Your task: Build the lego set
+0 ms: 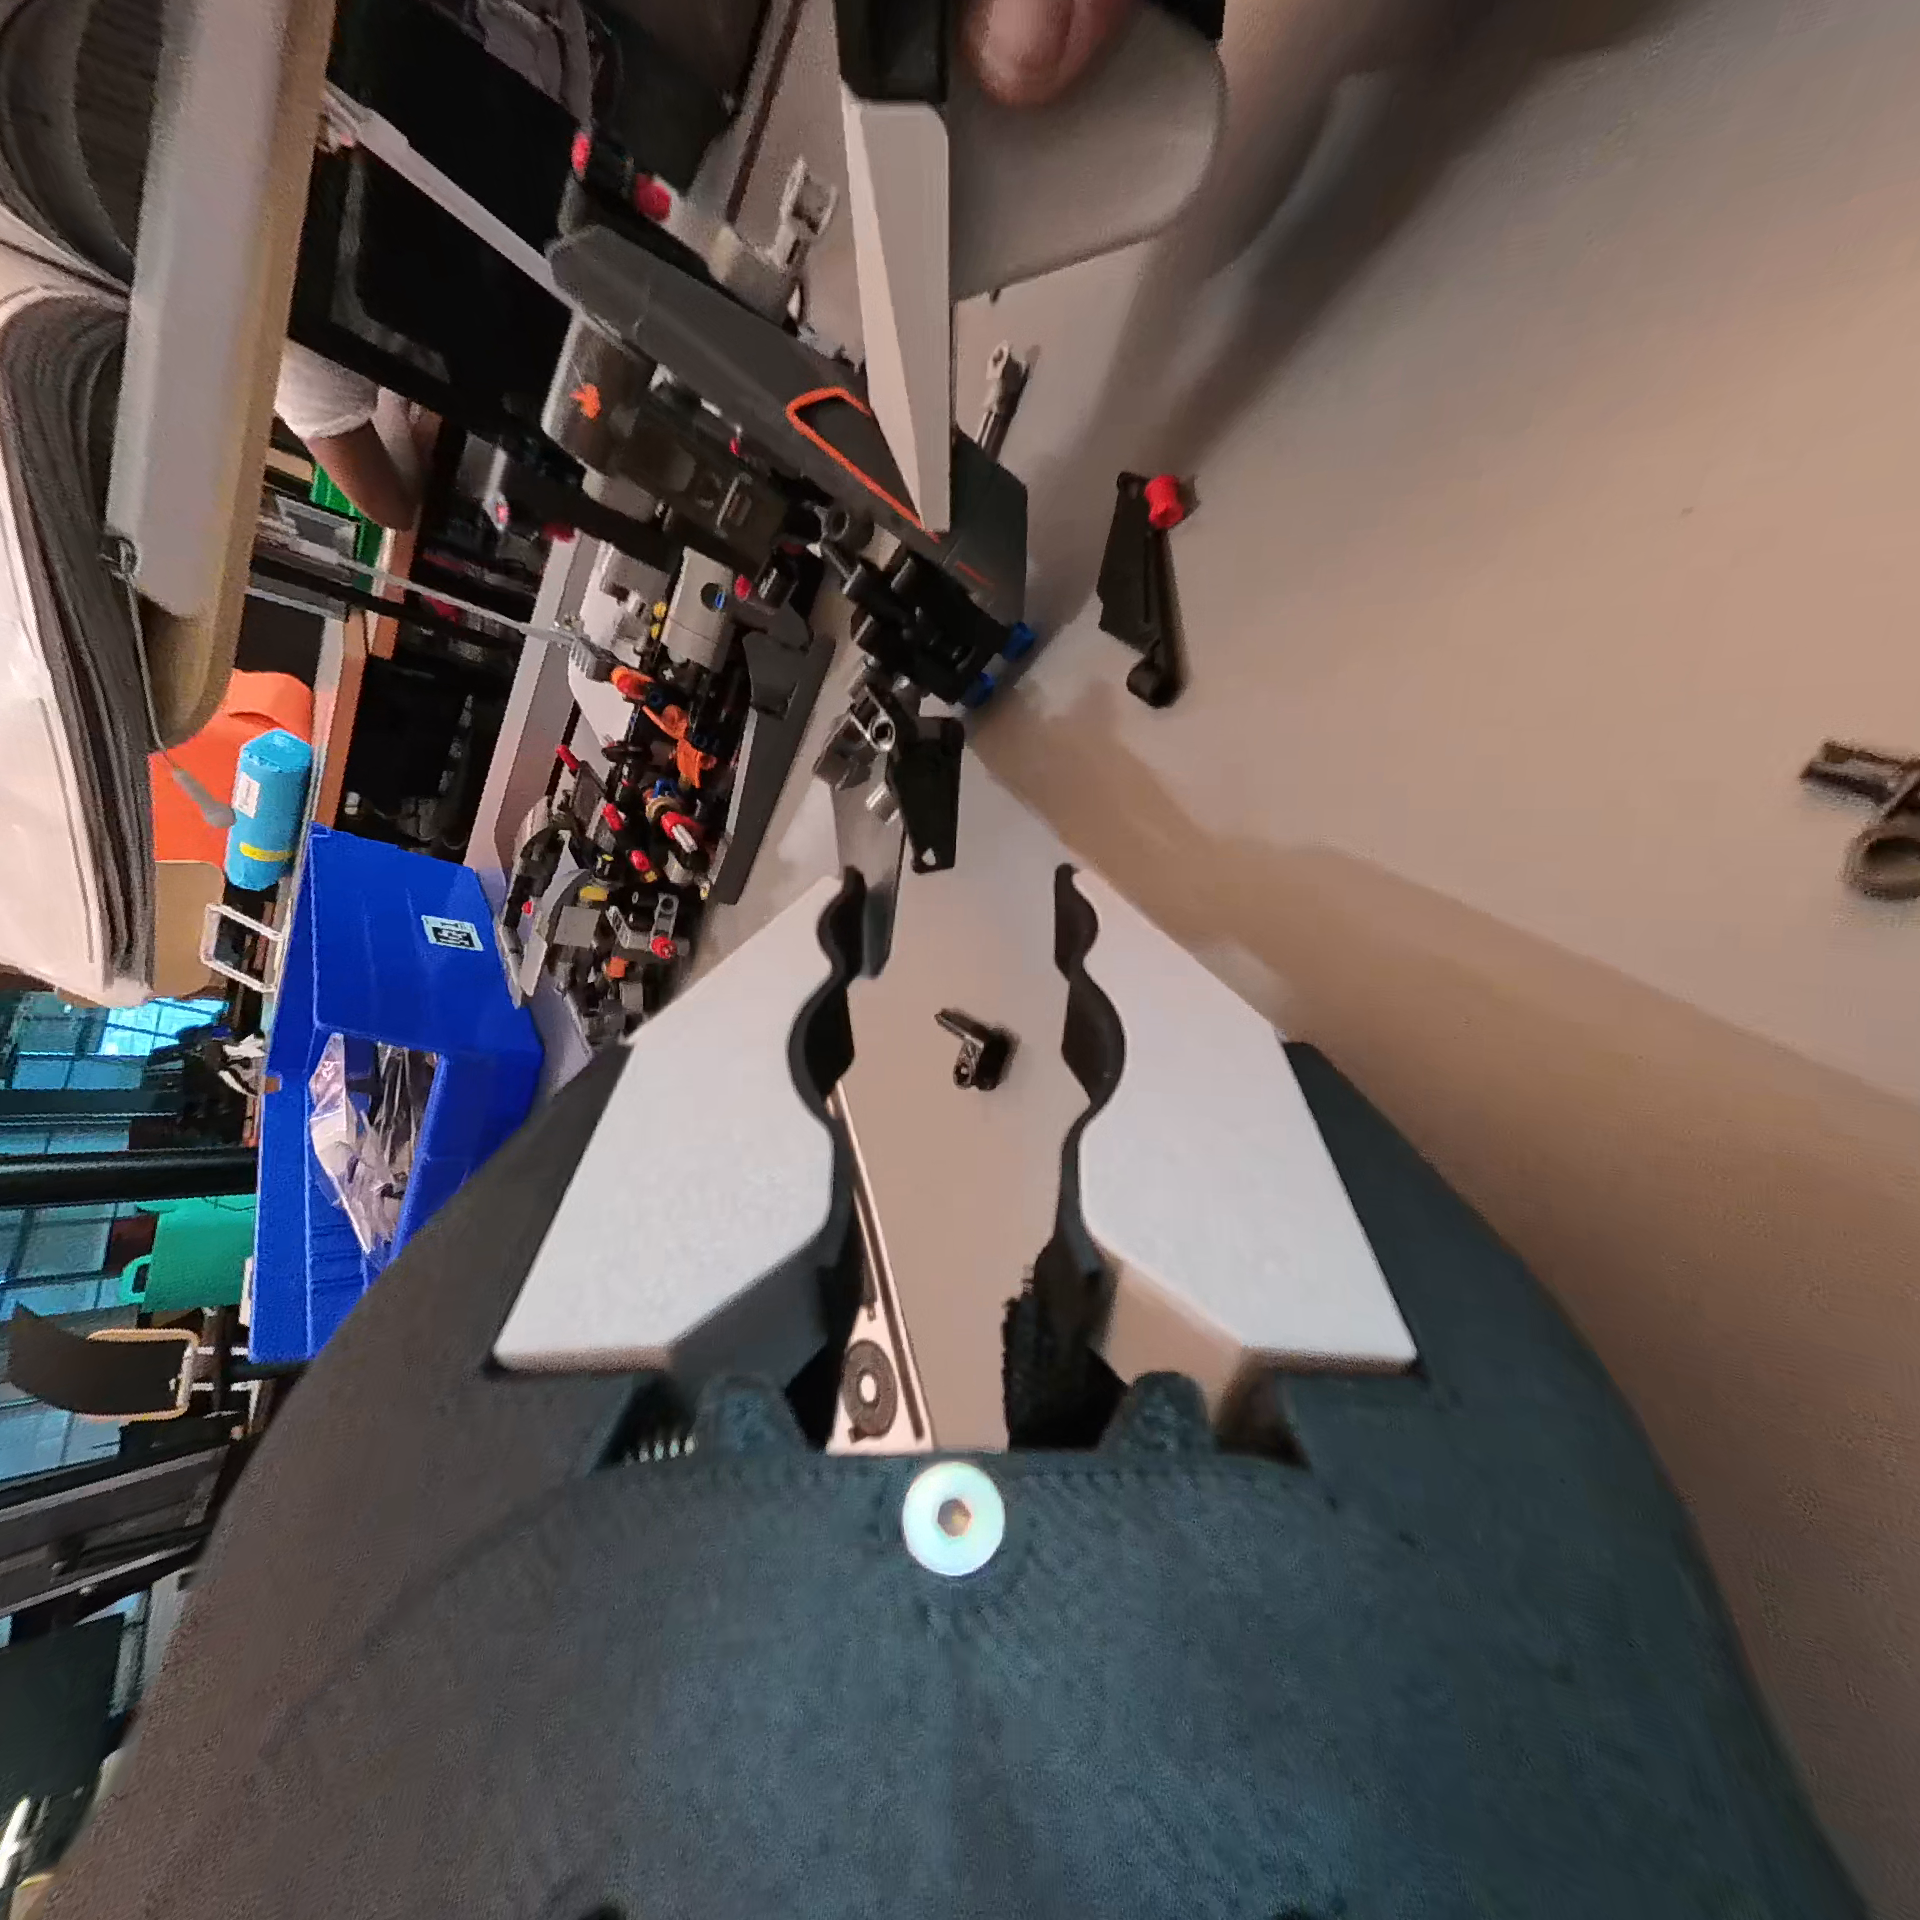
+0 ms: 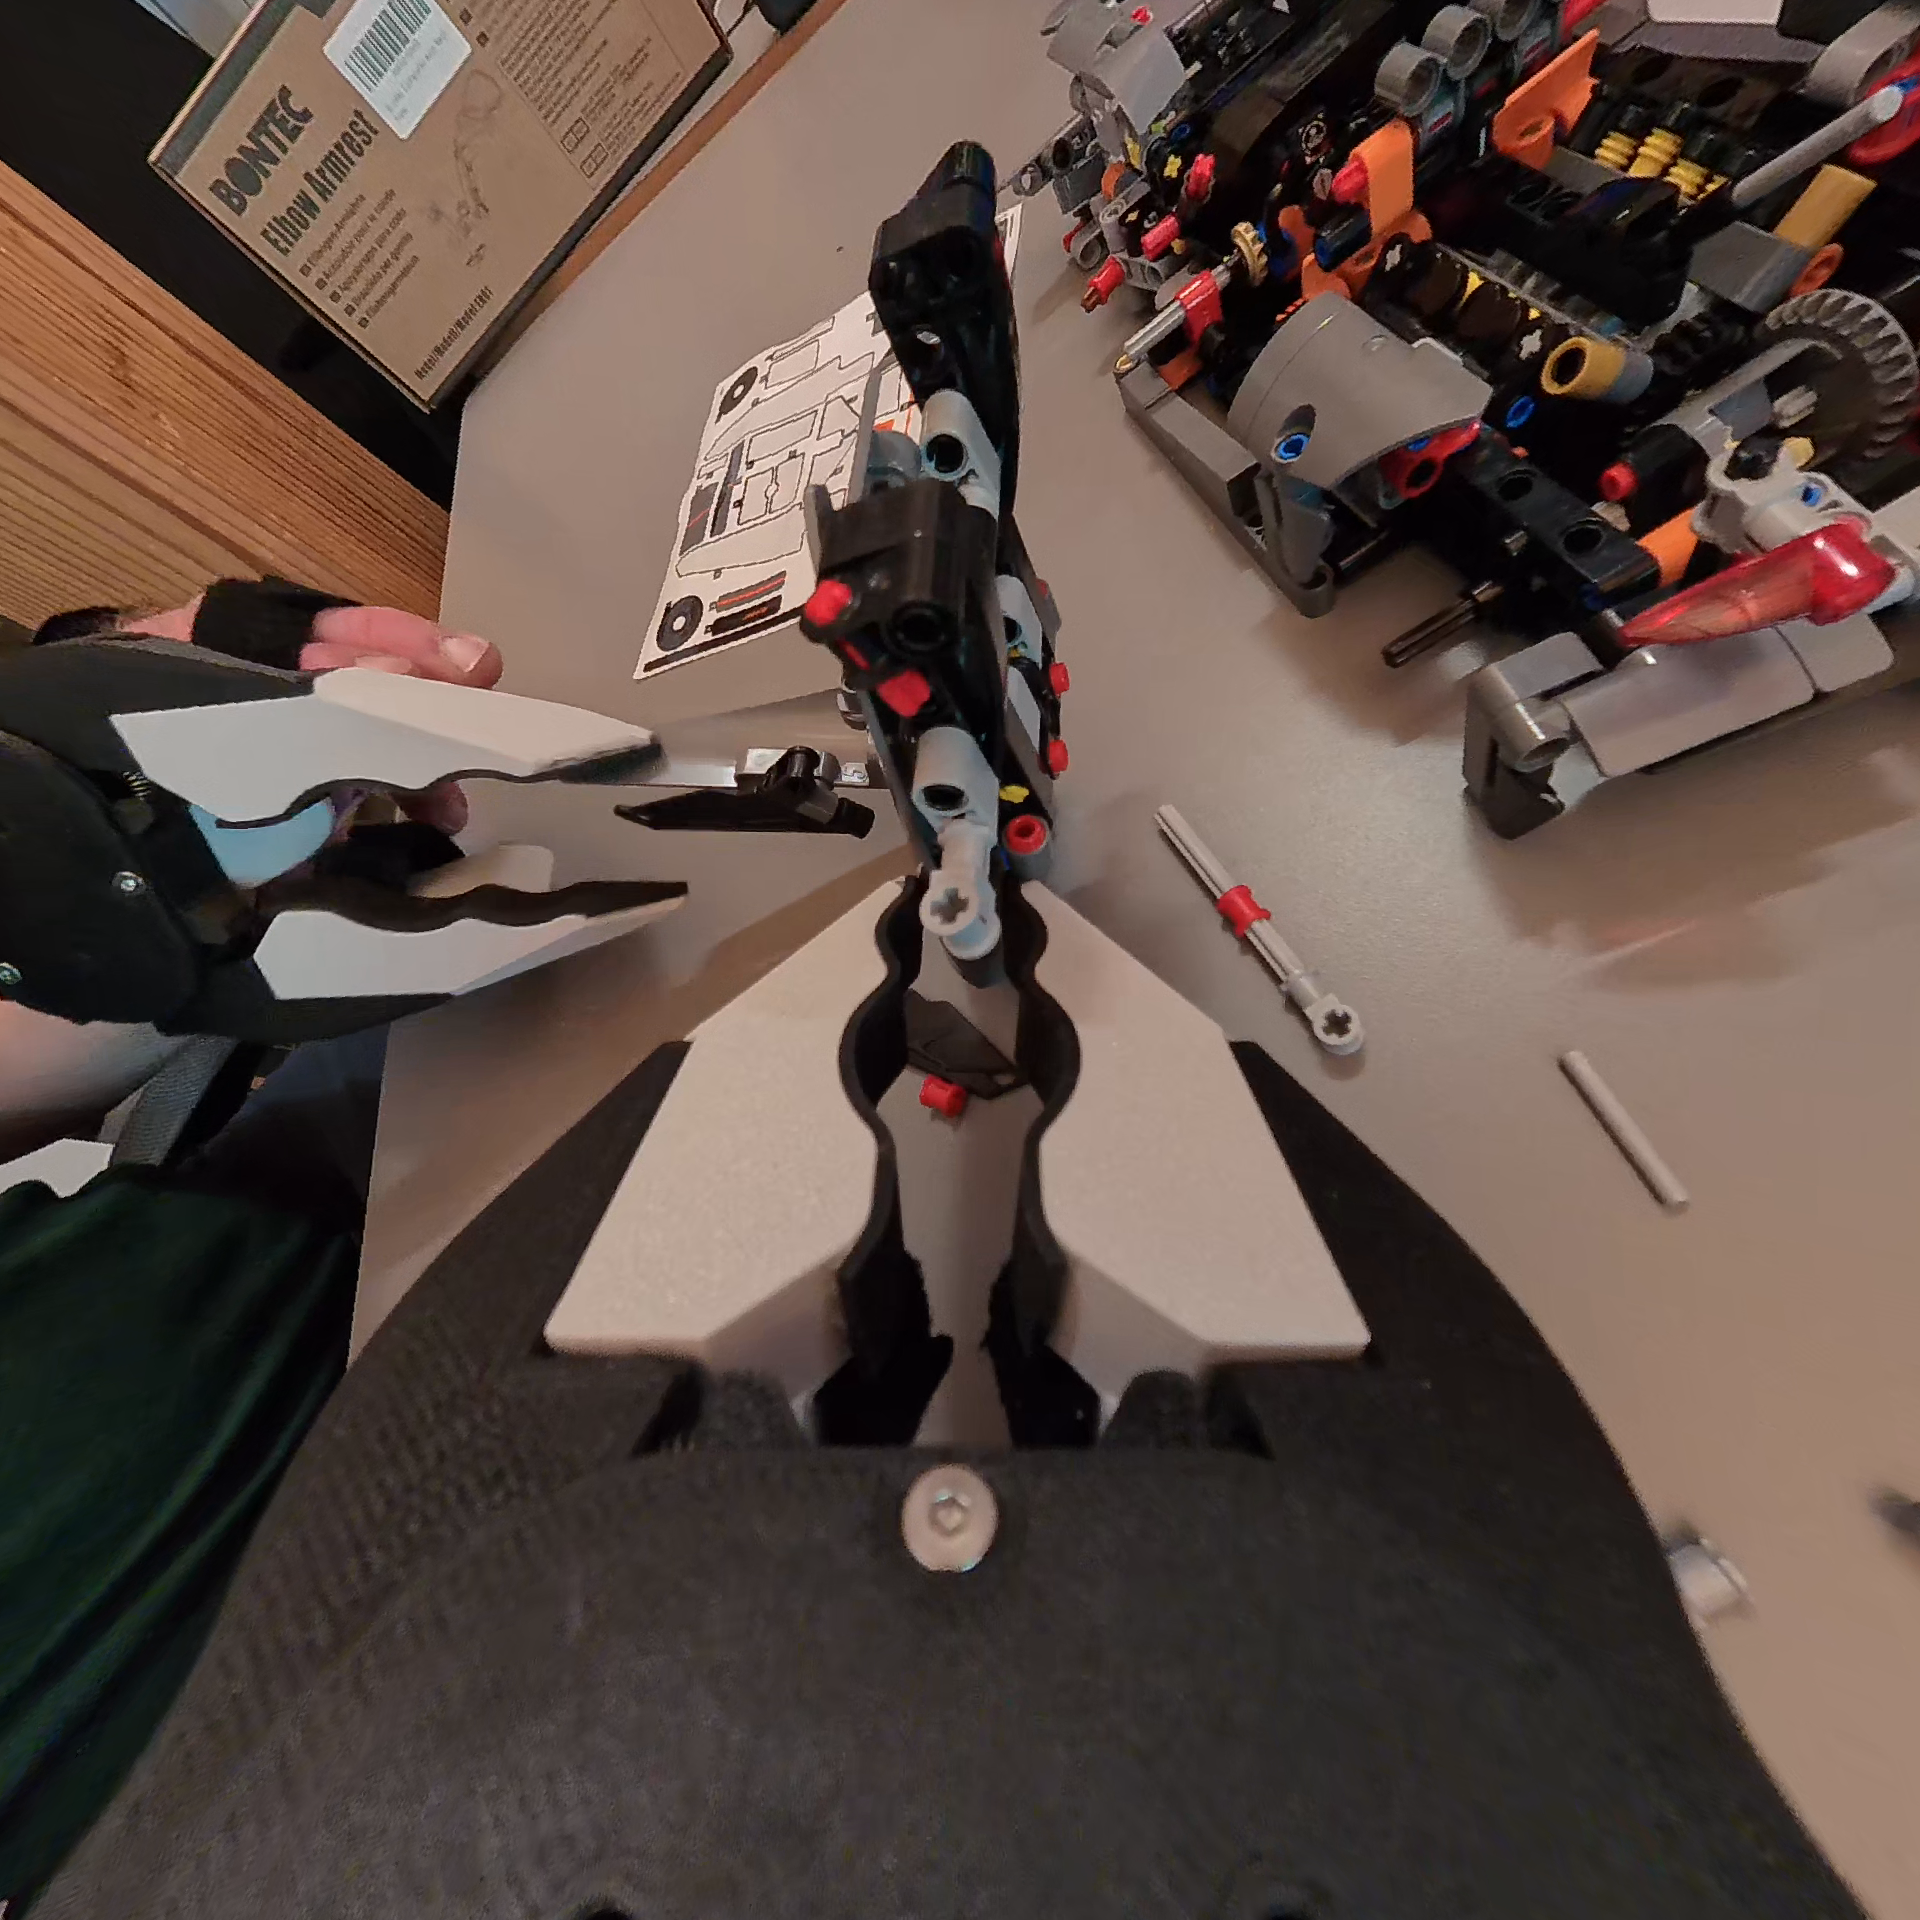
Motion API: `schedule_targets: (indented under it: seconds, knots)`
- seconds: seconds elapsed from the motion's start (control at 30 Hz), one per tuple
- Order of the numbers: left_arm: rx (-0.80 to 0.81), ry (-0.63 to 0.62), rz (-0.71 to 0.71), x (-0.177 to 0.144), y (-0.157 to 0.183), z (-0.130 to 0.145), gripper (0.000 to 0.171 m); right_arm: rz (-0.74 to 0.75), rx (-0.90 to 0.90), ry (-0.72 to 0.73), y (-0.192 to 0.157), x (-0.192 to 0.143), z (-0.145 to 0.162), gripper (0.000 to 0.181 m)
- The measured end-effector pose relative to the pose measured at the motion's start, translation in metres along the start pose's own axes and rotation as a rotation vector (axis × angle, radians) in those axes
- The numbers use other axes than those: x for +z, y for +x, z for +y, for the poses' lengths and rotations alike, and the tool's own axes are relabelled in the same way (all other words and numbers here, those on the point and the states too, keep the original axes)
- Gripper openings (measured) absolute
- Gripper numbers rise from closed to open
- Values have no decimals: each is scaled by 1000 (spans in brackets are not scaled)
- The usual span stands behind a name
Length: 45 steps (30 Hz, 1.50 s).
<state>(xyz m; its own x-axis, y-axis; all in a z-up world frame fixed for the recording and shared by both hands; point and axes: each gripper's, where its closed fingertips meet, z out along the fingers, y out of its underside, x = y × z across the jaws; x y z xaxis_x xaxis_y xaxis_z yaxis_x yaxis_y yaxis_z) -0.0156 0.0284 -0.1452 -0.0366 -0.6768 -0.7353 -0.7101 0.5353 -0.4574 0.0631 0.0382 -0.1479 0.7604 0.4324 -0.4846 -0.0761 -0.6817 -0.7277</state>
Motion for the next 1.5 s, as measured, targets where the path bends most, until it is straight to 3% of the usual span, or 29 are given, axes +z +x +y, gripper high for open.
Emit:
schedule_targets:
  seconds: [0.37, 0.67, 0.87, 1.5]
  knots:
    - [42, -32, -46, 1, -11, 6, 10, -12, 19, 2, -1, 0, 0, 13]
    - [22, -5, -36, -4, -10, 6, 28, -24, 24, 3, -1, 0, 0, 13]
    - [36, -16, -35, -3, -10, 10, 9, -26, 16, 5, -2, 1, 0, 13]
    - [38, -10, -28, 0, -17, 8, 2, -48, 26, 23, -2, -6, -5, 21]
